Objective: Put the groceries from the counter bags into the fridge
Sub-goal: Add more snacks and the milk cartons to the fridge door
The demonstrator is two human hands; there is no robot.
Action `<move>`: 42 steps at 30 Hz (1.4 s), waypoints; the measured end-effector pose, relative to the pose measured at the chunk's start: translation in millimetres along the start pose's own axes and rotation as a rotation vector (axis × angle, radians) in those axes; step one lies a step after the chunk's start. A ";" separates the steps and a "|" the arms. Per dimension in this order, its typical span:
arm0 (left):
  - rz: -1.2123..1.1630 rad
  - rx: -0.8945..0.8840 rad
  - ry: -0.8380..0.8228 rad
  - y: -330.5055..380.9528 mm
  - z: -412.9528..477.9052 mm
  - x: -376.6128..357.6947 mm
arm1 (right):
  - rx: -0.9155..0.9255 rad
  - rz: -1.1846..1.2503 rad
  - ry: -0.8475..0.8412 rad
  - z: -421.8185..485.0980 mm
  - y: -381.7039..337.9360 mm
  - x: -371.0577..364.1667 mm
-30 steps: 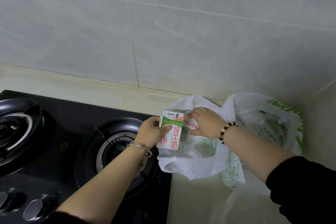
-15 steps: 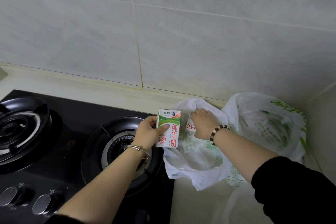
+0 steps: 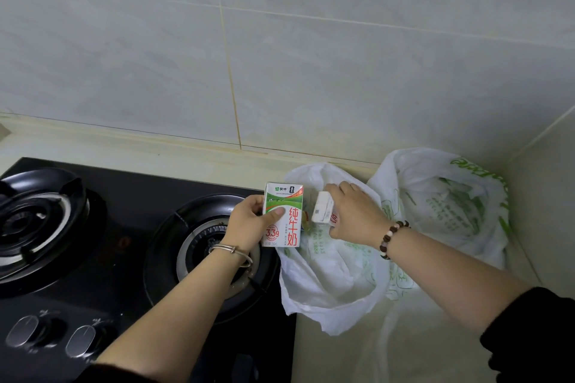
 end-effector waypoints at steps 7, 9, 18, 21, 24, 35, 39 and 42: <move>-0.004 0.000 0.007 0.6 -8.8 1.1 | -0.141 0.095 -0.311 -14.3 -19.0 -1.5; 0.003 0.001 0.014 1.0 -12.0 1.5 | -0.209 0.126 -0.425 -12.9 -22.1 -11.2; -0.007 -0.017 0.005 2.8 -25.6 8.2 | -0.013 -0.292 -0.341 -9.0 -33.0 -21.8; -0.010 -0.022 0.015 3.0 -29.7 10.1 | 0.411 -0.625 -0.289 -20.8 -43.5 -29.0; -0.013 -0.019 0.009 2.5 -33.9 10.2 | 0.580 -0.925 -0.275 -30.2 -55.7 -46.8; -0.118 0.021 -0.003 1.2 -51.9 -3.6 | 0.534 -1.105 -0.343 -22.9 -65.3 -64.4; -0.118 0.037 0.024 -0.9 -53.6 -3.5 | 0.480 -0.924 -0.315 -17.2 -55.7 -60.4; -0.159 0.044 0.041 -1.9 -55.7 -3.6 | 0.578 -0.915 -0.152 -29.0 -58.7 -33.4</move>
Point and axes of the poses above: each hand's wrist, its own z-axis towards the middle knuckle, its own x-axis out of the back of the hand, y = z × x, the point moved 3 cm from there along z, towards the middle knuckle, and after that the axes turned 7 degrees about -y, right-handed, at the moved point
